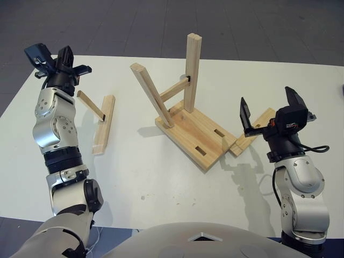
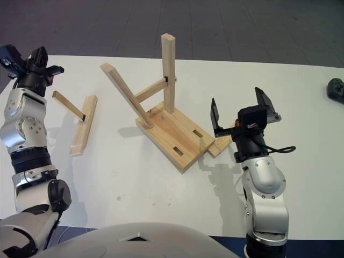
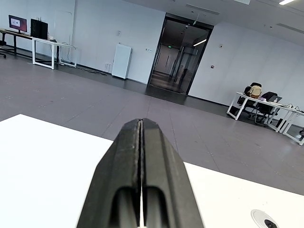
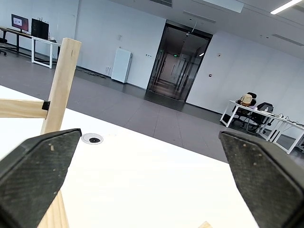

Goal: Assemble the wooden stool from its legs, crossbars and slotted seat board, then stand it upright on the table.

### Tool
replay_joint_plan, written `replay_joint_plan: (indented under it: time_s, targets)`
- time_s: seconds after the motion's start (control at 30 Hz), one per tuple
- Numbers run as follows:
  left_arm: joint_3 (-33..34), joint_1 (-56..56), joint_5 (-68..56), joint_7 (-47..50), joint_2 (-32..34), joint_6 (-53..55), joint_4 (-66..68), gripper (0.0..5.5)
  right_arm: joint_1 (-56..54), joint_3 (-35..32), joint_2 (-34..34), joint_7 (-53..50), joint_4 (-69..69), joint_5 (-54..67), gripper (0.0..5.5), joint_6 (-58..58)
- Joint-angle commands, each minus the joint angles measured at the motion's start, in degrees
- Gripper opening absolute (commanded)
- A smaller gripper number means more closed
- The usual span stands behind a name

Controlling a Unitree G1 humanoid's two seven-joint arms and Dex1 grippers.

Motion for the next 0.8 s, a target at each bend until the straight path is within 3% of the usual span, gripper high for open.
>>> replay_joint_plan:
  time_s: [0.03, 0.2, 0.43, 0.67, 0.8]
  targets:
    - [-1.87, 3.01, 1.32, 0.57, -2.88, 0.41, 3.42, 0.03, -0.70, 0.23, -0.59, 0.36, 0.12, -0.15, 5.40, 0.23]
    - [-2.49, 6.04, 1.06, 0.78, -6.21, 0.33, 7.12, 0.03, -0.69, -0.43, -0.63, 0.15, -0.60, -0.07, 5.40, 0.54]
    - [-2.52, 5.79, 0.94, 0.31, -5.51, -0.47, 5.85, 0.03, -1.40, 0.06, -0.58, 0.36, 0.25, 0.15, 5.40, 0.33]
    - [0.52, -2.79, -4.12, -0.04, -2.46, 1.10, 1.22, 0.03, -1.62, 0.23, -0.54, 0.44, 0.71, 0.18, 5.40, 0.11]
    - [3.48, -10.40, -9.51, 1.30, 1.36, 5.61, -4.43, 0.67, -1.61, 0.34, -0.64, 0.63, 1.24, 0.18, 5.40, -0.19]
